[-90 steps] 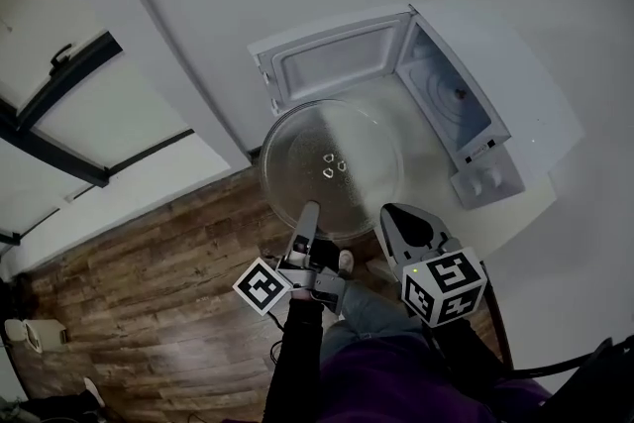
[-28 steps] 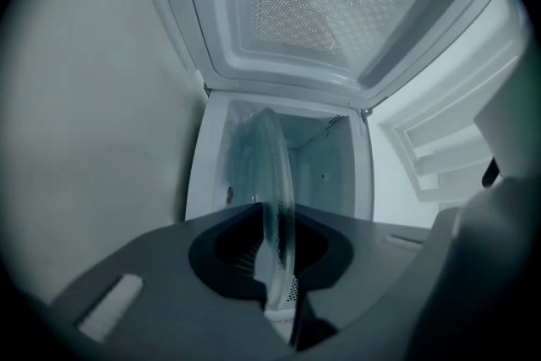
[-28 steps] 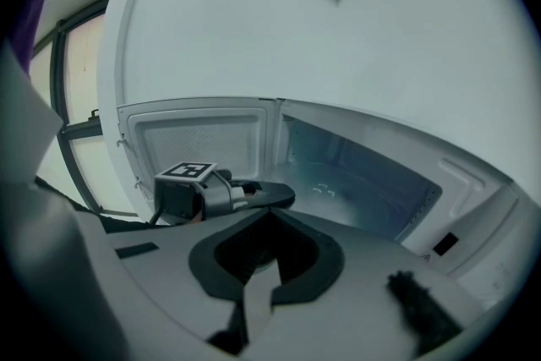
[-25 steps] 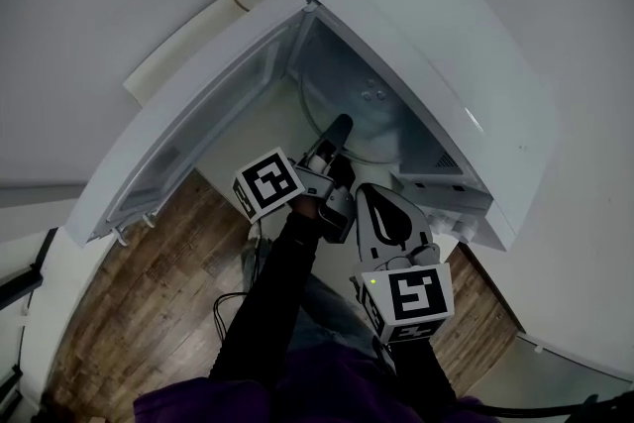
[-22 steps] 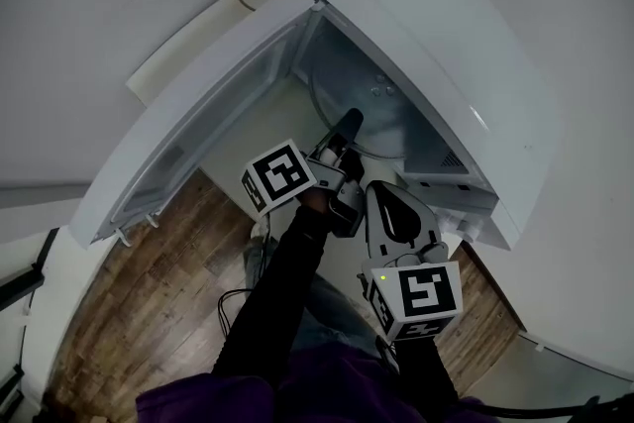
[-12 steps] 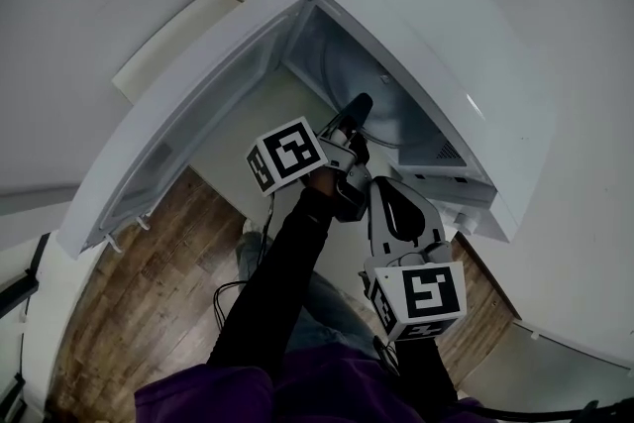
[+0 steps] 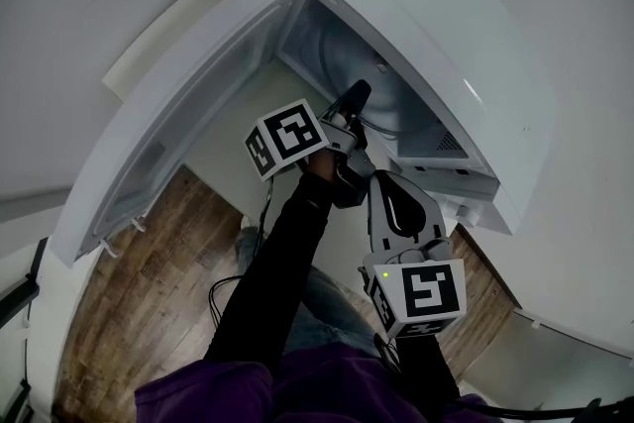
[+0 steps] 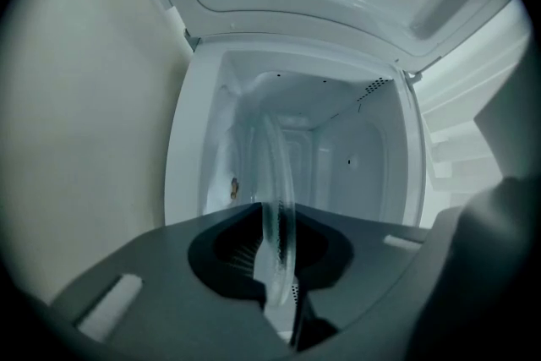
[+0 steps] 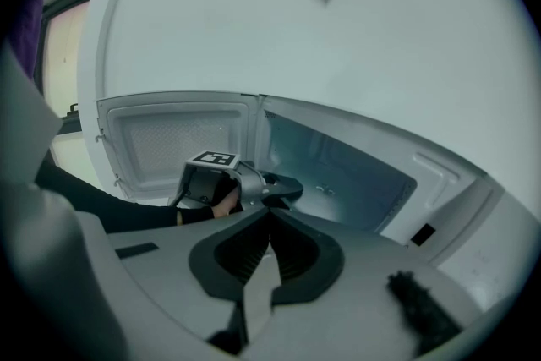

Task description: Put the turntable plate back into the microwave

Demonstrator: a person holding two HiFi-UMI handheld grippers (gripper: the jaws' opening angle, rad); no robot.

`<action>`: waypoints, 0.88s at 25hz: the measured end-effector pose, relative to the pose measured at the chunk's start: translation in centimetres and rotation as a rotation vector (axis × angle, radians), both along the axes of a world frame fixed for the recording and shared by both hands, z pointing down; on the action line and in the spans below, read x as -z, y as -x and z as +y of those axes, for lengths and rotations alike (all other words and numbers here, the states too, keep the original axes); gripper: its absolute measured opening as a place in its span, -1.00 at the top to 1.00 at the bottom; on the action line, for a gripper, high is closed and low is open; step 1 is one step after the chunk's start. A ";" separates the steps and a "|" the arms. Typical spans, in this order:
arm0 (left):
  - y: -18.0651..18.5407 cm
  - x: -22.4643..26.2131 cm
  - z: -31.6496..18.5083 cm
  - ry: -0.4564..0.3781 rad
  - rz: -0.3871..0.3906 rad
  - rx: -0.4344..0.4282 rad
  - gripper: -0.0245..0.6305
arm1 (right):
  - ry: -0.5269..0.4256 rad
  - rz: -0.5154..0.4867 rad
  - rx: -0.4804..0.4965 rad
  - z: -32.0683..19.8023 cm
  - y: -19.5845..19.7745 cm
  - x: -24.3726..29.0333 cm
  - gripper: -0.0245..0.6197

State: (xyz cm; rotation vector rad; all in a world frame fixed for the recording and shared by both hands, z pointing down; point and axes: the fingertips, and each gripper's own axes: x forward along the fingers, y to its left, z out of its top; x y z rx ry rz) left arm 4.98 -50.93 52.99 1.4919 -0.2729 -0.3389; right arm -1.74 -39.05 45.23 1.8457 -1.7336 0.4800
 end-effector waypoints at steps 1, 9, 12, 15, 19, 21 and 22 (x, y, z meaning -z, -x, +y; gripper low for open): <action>-0.1 0.0 0.0 0.000 -0.001 -0.003 0.78 | 0.002 0.004 -0.003 0.1 -0.1 0.0 0.89; -0.6 -0.1 -1.1 0.020 -0.001 0.010 0.79 | 0.012 0.026 -0.016 0.5 -0.8 0.2 0.89; -0.6 -0.4 -1.2 0.031 -0.021 0.010 0.79 | 0.010 0.037 -0.018 0.3 -1.0 0.4 0.89; -0.7 -0.5 -1.3 0.031 -0.038 0.004 0.78 | 0.018 0.028 -0.005 0.4 -0.7 0.1 0.89; -0.9 -0.7 -1.2 0.041 -0.057 -0.005 0.78 | 0.030 0.025 0.000 0.5 -0.4 -0.3 0.89; -1.0 -0.9 -1.2 0.044 -0.069 -0.008 0.80 | 0.034 0.021 -0.007 0.6 -0.5 -0.4 0.89; -1.0 -0.9 -1.2 0.045 -0.074 -0.008 0.80 | 0.032 0.024 -0.007 0.5 -0.6 -0.3 0.89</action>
